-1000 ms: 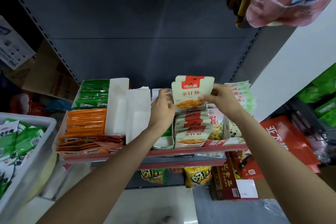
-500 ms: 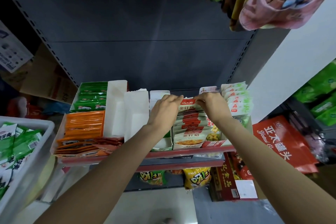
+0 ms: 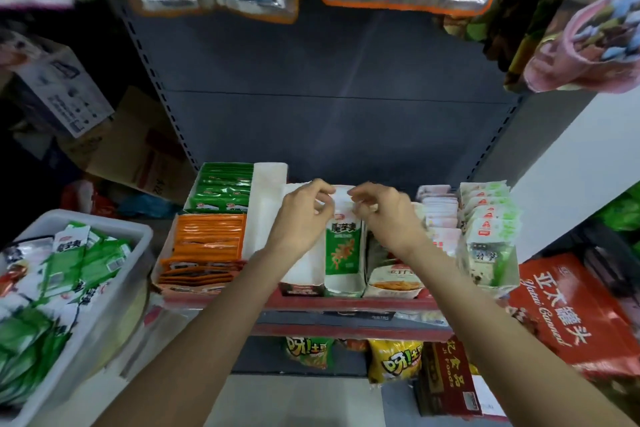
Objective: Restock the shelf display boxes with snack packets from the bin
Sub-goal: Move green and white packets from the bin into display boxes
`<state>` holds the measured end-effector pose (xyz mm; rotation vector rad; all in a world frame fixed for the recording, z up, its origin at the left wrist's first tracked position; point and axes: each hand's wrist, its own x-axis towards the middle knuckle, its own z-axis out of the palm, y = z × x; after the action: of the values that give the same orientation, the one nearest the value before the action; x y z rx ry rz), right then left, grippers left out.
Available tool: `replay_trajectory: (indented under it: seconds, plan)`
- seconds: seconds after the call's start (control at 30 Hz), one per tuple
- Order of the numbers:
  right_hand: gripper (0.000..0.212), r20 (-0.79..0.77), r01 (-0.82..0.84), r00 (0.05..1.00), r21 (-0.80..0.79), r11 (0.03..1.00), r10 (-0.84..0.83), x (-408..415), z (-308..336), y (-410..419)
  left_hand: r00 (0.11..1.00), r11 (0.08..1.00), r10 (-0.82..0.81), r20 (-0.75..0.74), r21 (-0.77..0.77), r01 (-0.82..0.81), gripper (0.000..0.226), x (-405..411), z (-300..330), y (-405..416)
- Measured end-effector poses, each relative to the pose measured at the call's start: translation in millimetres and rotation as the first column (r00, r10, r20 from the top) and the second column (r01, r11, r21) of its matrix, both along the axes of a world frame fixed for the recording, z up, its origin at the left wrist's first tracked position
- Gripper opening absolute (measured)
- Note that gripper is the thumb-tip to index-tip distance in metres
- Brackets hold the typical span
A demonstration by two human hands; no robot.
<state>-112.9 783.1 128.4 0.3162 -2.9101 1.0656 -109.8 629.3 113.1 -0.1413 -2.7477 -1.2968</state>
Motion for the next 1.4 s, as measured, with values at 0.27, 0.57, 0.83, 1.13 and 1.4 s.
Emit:
replay_trajectory:
  seconds: [0.27, 0.57, 0.83, 1.13, 1.4]
  plan:
    - [0.027, 0.1, -0.277, 0.955, -0.049, 0.96, 0.281, 29, -11, -176, 0.931, 0.932, 0.36, 0.058, -0.063, -0.357, 0.007, 73, -9, -181]
    - [0.035, 0.343, -0.472, 0.831, 0.015, 0.882, 0.439, 65, -85, -442, 0.786, 0.842, 0.54, 0.302, -0.199, -0.502, 0.007, 154, -68, -432]
    - [0.071, 0.552, -0.199, 0.832, 0.213, 0.957, 0.05, 51, -162, -539, 0.815, 0.92, 0.37, 0.446, -0.294, -0.258, 0.035, 132, -138, -548]
    - [0.094, 0.422, -0.298, 0.905, 0.535, 0.79, 0.056, -6, -187, -547, 0.873, 0.688, -0.13, 0.47, -0.591, 0.421, 0.064, 60, -185, -552]
    - [0.067, 0.353, -0.335, 0.929, 0.671, 0.662, 0.111, -33, -168, -548, 0.872, 0.884, 0.398, 0.284, -0.371, -0.283, 0.044, 37, -180, -529]
